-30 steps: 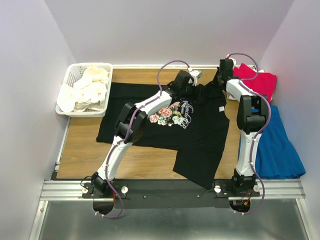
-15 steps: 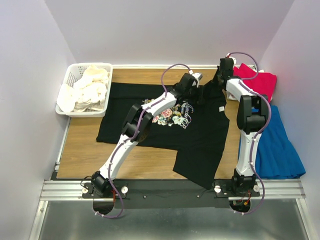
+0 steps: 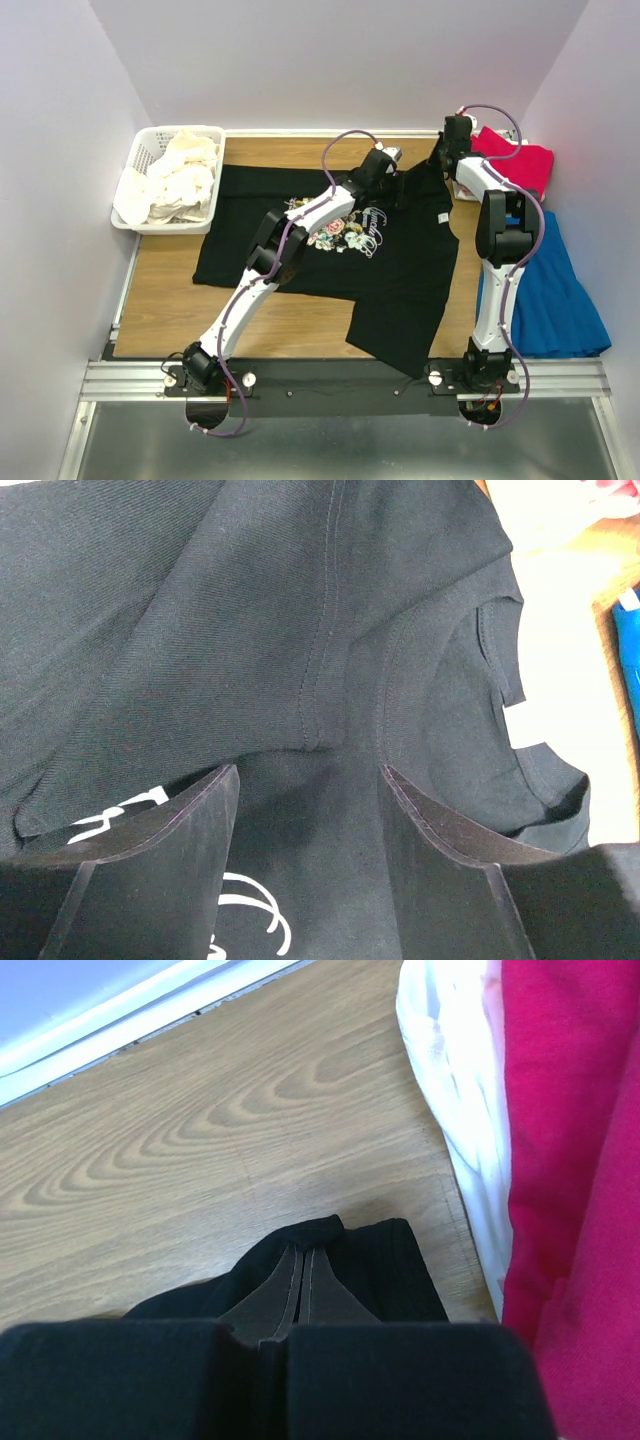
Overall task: Fold and stack the t-shirts
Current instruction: Fold the flattened tshirt in 1/3 of the way
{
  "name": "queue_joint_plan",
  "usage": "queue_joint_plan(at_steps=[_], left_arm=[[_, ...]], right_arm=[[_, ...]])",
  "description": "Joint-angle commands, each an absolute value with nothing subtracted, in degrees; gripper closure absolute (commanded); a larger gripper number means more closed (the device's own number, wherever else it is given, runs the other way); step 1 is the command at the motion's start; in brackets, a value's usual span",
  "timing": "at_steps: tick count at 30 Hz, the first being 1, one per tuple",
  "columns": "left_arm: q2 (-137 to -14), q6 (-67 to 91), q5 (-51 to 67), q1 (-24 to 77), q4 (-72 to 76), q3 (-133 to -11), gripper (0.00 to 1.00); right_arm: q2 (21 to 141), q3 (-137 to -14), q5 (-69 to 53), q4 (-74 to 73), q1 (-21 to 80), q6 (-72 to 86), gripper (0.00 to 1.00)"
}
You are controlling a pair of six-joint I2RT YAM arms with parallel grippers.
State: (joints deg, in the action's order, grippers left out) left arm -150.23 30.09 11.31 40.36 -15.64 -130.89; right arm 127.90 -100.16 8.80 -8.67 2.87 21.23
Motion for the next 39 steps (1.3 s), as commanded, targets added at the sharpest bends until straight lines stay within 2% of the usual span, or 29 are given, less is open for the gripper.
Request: queue_joint_plan(at_steps=[1,17,20,24,33,34,36,37,39], left_arm=[[-152.3,32.0,8.6,40.8,-16.9,-133.5,0.35],[-154.8,34.3,8.0,40.6,-15.0,-136.4,0.36],[-155.1,34.5,7.6,40.5,-15.3,-136.5,0.41],[-155.5,34.6,7.3,40.3,-15.0,-137.0,0.56],[-155.8,35.2,7.4,40.1,-14.7,-137.7,0.70],[-155.8,35.2,7.5,40.1,-14.6,-137.6,0.75],[-155.8,35.2,7.6,40.0,-14.6,-137.7,0.79],[-155.8,35.2,7.8,39.9,-14.7,-137.7,0.89],[-155.7,35.2,7.9,39.8,-14.6,-137.7,0.96]], right_arm=[[129.6,-102.0,7.1,-8.4,2.4,22.3,0.99],[127.0,-95.1,2.7,-8.4,2.4,24.8,0.99],[126.5,-92.9,1.8,-8.4,2.5,25.5,0.99],[125.0,-90.7,2.1,-8.3,2.5,25.6,0.99],[124.5,-89.8,1.8,-8.4,2.5,25.5,0.99],[124.6,-89.8,1.9,-8.3,2.5,25.5,0.99],[124.5,-89.8,1.8,-8.4,2.5,25.5,0.99],[124.5,-89.8,1.8,-8.4,2.5,25.5,0.99],[124.6,-90.0,1.8,-8.4,2.5,25.5,0.99]])
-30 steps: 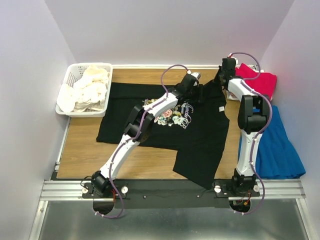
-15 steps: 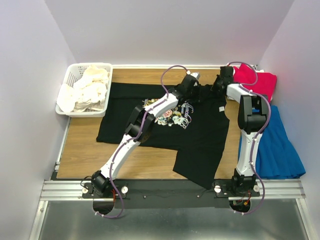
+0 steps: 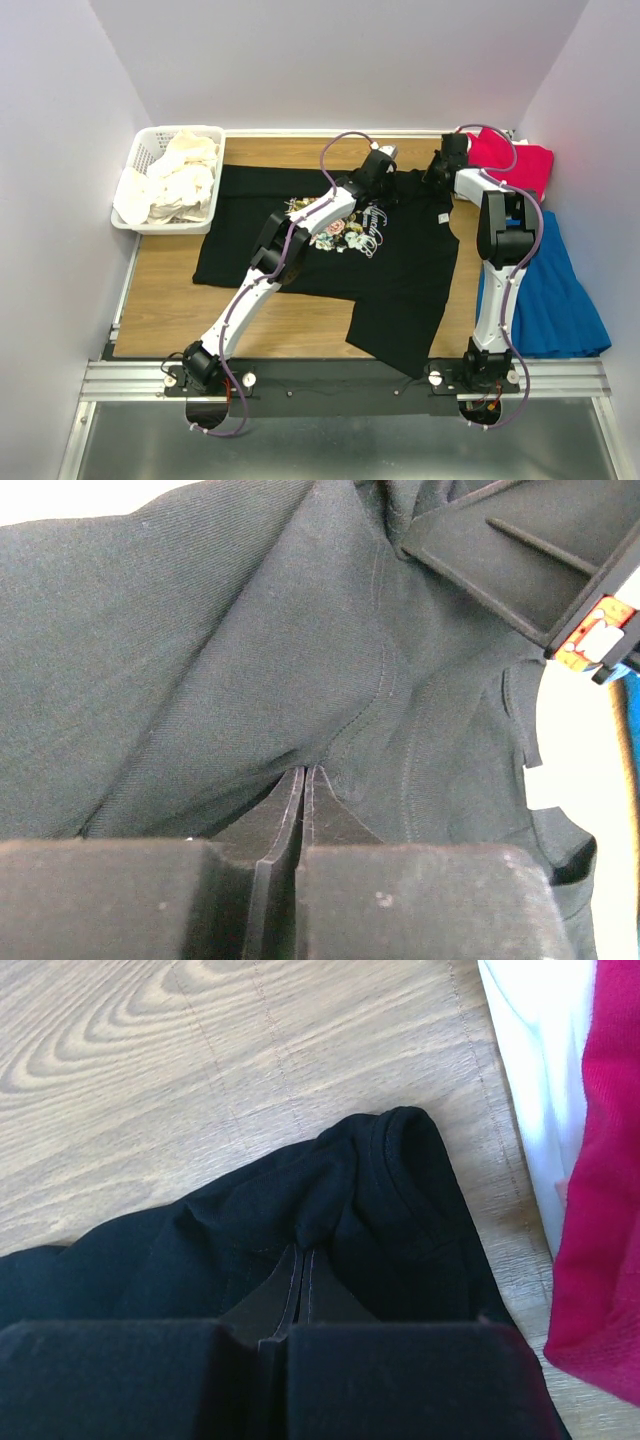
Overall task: Fold and stack the t-shirts
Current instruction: Fold the flattened tshirt in 1/3 of the way
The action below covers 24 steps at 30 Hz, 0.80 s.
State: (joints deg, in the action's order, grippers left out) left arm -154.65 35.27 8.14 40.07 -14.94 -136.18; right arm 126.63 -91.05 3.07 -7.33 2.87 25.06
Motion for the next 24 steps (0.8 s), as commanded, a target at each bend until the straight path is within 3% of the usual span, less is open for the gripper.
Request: queue_joint_plan(at_steps=[1,24], left_arm=[[-155.6,35.2,7.8,39.7,-14.7,-137.7,1.00],[-142.8,29.7,5.8,39.4,-13.2,-129.9,1.00]], right_arm=[[124.5,-90.0,1.7,-8.4,2.5,25.4,0.99],[117.4,-87.7,3.8,-8.4,2.5,24.3,0.99]])
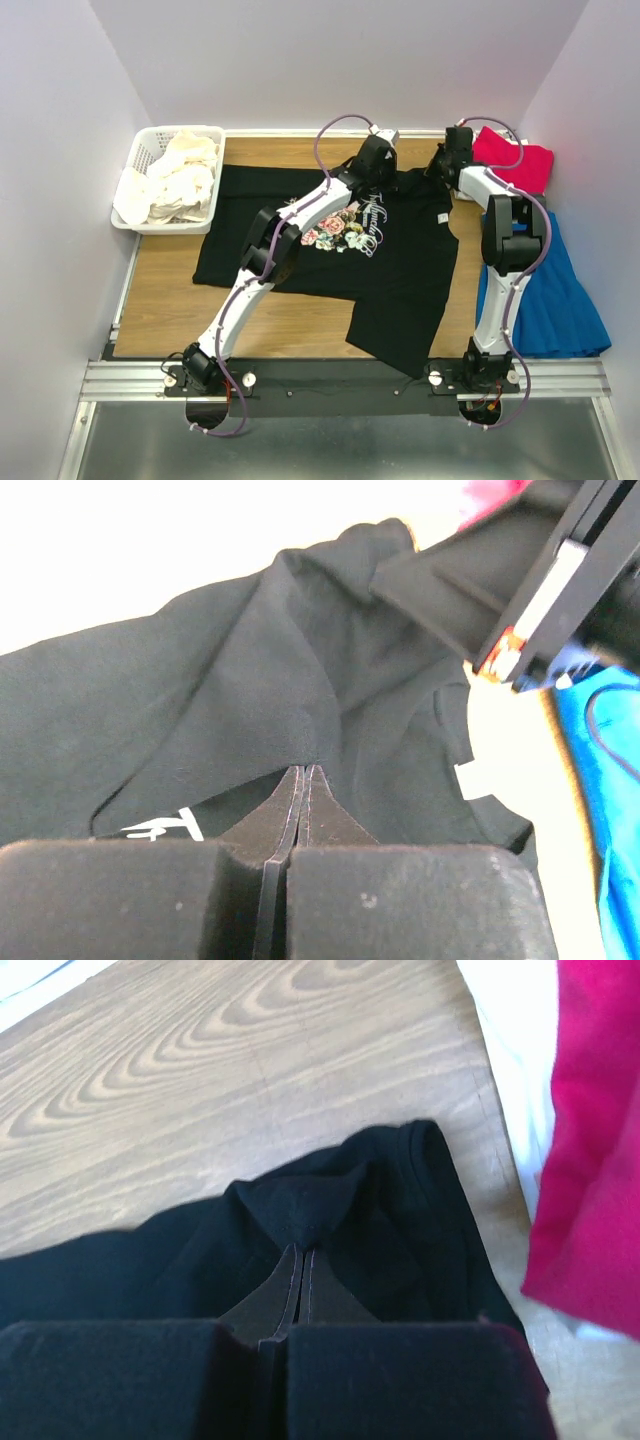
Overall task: Fold and stack the t-shirts
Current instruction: Fold the flattened tshirt in 1/3 of the way
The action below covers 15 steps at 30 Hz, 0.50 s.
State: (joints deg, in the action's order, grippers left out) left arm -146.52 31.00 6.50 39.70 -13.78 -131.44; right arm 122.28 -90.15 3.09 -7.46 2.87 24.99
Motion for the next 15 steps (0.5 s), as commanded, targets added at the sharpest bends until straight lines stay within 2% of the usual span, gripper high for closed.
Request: queue_joint_plan(at_steps=[1,10,15], left_arm=[[-142.6,29.6,6.1,39.2,-13.2,-129.7,1.00],[-141.1,28.1,7.1,39.0,-14.1,-127.3,1.00],[-138.7,26.6,7.8,39.0,-14.9,-123.7,1.00]], right_arm=[[116.9,-87.1,3.9,-8.4,2.5,24.3,0.99],[111.1,-80.8,6.8,-8.4,2.5,23.9,0.99],[103.8,-75.2,8.1,-8.5,2.5,24.1,0.99]])
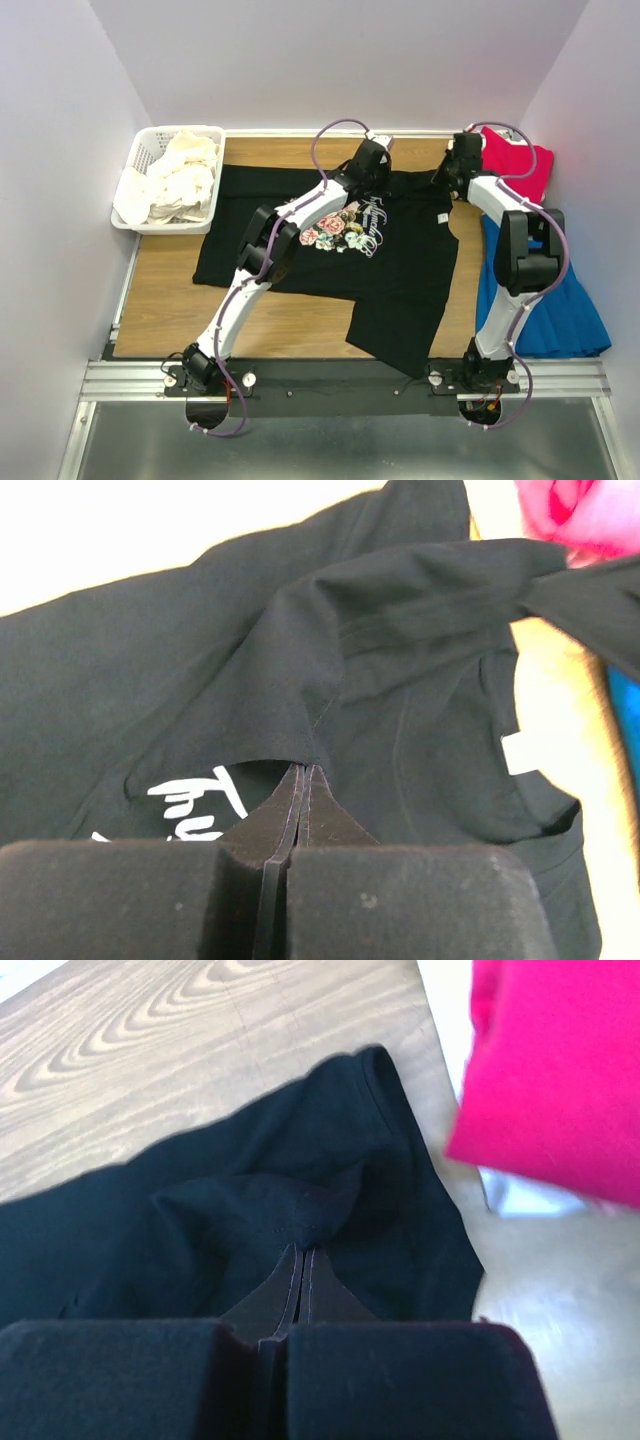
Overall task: Fold and stack the t-shirts
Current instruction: Fold the flattened tshirt in 1/3 of the way
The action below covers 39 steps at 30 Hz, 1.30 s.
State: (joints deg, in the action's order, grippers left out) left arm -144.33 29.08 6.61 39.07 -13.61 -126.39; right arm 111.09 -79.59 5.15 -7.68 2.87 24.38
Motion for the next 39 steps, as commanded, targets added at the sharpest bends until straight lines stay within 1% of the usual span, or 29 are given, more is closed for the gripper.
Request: queue_joint_plan(at_steps=[1,8,12,21,28,35,36,37,39], left_arm=[[-138.3,26.3,7.9,39.0,-15.1,-123.1,1.00],[-134.0,23.4,8.0,39.0,-18.0,-117.9,1.00],[-130.4,21.9,7.7,39.1,-19.8,-112.2,1.00],[-123.6,20.5,9.0,39.2,-20.3,-97.3,1.00],[-124.5,18.2,11.0,39.5,-21.9,-96.0,1.00],[-122.9,18.3,7.7,39.6,-21.8,-95.1,1.00],[-122.4,18.2,6.8,39.5,-22.0,-95.4,1.00],[-122.3,18.2,6.1,39.5,-22.1,-95.6,1.00],[-121.8,17.8,4.2,39.6,-22.7,-96.2,1.00]], right_arm=[[102.5,-74.0,8.1,-8.6,2.5,24.1,0.99],[93.9,-63.4,7.3,-10.5,2.5,24.7,0.99],[90.8,-57.1,7.6,-11.1,2.5,25.6,0.99],[85.6,-51.8,7.9,-13.5,2.4,25.9,0.99],[85.4,-49.4,7.8,-14.0,2.5,26.0,0.99],[85.3,-47.3,7.9,-15.2,2.5,26.9,0.99],[85.1,-47.2,8.3,-15.8,2.5,27.2,0.96],[84.8,-46.8,9.4,-16.1,2.5,27.6,0.83],[83.2,-46.8,11.2,-17.4,2.5,28.7,0.68]])
